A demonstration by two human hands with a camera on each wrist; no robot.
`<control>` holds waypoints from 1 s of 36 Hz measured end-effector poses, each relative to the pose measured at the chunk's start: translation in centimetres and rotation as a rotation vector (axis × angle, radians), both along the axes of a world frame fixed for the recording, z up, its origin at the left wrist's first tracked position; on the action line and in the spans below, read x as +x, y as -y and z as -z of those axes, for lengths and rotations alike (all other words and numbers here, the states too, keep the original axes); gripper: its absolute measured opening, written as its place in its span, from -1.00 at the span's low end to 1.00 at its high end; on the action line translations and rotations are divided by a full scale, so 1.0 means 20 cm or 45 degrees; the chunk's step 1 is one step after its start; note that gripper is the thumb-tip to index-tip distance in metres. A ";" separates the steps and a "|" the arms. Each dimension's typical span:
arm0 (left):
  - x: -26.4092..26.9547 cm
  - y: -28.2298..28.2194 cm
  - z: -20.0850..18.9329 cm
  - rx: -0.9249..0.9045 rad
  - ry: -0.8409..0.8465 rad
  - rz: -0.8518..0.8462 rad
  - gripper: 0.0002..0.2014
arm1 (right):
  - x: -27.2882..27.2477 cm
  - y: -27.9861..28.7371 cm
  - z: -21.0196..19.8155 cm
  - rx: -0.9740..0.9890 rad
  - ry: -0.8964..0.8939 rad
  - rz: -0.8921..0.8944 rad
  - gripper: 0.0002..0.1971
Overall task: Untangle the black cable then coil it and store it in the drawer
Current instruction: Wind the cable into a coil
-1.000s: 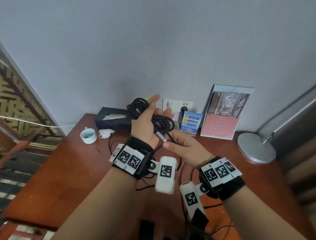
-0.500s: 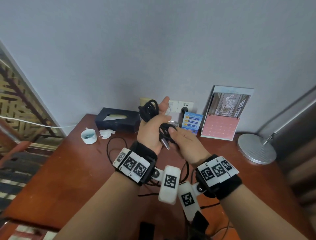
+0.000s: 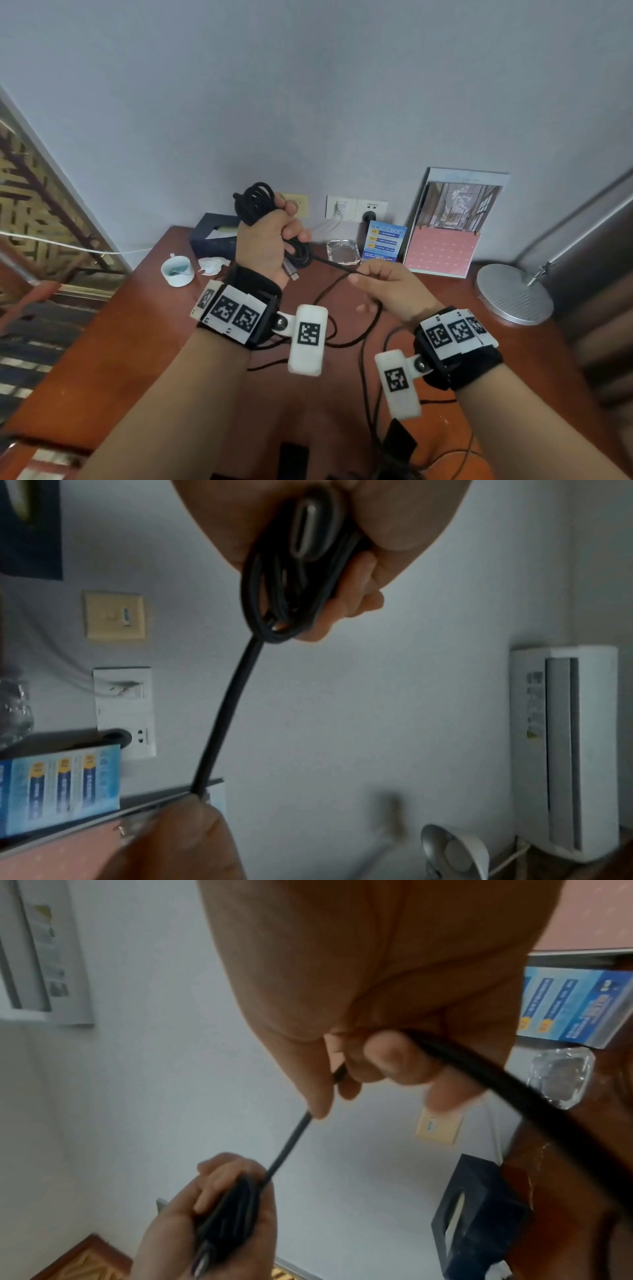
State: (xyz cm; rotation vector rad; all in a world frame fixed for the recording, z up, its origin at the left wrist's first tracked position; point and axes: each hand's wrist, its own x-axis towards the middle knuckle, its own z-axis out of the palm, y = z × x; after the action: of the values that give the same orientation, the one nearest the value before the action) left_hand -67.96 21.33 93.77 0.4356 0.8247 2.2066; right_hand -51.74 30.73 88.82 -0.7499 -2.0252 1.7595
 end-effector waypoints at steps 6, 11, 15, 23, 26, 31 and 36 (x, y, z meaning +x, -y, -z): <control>0.00 0.00 0.01 -0.173 -0.147 -0.188 -0.66 | 0.01 -0.08 0.06 0.068 0.078 0.222 -0.80; -0.02 -0.01 0.02 -0.585 -0.486 -0.328 -0.92 | 0.04 -0.08 0.02 0.899 0.300 0.051 -0.86; -0.04 -0.02 0.03 -0.794 -0.724 -0.244 -0.92 | 0.05 -0.07 -0.03 1.315 0.280 -0.189 -0.87; 0.06 -0.01 0.05 -0.939 -1.195 0.161 -0.42 | 0.05 -0.07 -0.16 1.561 0.020 -0.268 -0.76; 0.10 -0.01 0.05 -0.897 -1.291 0.288 -0.47 | 0.04 -0.07 -0.18 1.512 -0.003 -0.191 -0.69; 0.16 -0.01 0.04 -0.757 -1.405 0.684 -0.69 | 0.03 -0.08 -0.20 1.383 -0.005 0.061 -0.62; 0.19 -0.02 0.05 -0.876 -1.345 0.682 -0.55 | 0.00 -0.05 -0.24 1.255 -0.022 0.105 -0.60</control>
State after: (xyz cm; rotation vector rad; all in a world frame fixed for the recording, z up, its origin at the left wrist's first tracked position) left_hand -64.18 21.70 92.67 1.3031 1.6679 0.9894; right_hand -51.71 31.75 93.65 -0.4559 -2.4063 0.5382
